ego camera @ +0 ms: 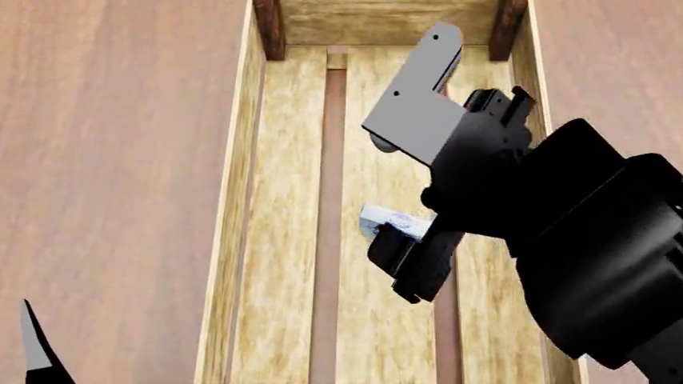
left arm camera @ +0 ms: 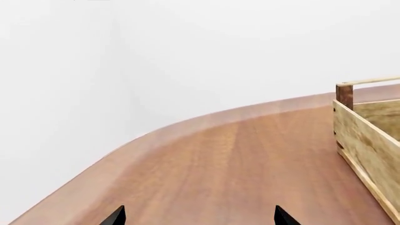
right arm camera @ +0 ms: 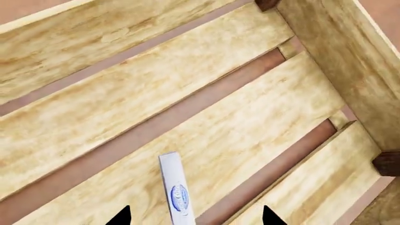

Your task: Pick up the cream cheese and put it in the tray.

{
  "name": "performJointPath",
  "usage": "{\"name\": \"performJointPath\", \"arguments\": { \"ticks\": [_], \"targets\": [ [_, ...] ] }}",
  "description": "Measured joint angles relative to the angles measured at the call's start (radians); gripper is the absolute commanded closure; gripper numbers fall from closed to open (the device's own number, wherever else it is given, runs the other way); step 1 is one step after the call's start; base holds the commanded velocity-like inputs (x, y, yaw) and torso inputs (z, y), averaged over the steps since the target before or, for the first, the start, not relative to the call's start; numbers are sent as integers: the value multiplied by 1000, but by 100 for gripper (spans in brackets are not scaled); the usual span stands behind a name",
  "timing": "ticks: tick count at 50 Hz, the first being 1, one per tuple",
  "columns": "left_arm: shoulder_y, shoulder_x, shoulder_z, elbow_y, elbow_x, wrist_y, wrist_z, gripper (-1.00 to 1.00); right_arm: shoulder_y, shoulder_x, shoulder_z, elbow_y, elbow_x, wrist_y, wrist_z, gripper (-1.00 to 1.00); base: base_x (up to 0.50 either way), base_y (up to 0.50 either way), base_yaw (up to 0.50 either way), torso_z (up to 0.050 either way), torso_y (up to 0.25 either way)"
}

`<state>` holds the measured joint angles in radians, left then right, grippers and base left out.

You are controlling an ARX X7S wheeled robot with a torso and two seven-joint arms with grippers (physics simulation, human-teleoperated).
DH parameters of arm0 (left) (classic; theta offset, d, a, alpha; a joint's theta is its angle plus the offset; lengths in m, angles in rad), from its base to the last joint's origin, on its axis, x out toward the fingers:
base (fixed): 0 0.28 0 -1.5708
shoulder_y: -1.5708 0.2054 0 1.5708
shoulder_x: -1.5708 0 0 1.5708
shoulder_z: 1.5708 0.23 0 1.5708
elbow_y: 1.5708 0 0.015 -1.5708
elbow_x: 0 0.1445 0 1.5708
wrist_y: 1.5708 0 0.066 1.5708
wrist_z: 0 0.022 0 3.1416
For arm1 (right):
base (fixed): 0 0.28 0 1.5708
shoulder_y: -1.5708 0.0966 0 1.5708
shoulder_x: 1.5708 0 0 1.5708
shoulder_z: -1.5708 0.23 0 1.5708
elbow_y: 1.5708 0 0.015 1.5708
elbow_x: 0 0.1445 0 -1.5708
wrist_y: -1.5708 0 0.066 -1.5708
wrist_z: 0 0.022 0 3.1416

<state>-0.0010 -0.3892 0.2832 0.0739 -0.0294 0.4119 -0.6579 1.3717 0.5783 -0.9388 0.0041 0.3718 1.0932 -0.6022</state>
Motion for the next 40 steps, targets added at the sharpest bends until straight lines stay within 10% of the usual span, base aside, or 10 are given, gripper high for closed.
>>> {"name": "performJointPath", "arguments": {
  "ticks": [40],
  "targets": [
    [-102,-88,-75,164,-43,-245,28,-100,-712,296,750,-181,237,-323,371,-100,0,0,0,0,0]
  ]
}}
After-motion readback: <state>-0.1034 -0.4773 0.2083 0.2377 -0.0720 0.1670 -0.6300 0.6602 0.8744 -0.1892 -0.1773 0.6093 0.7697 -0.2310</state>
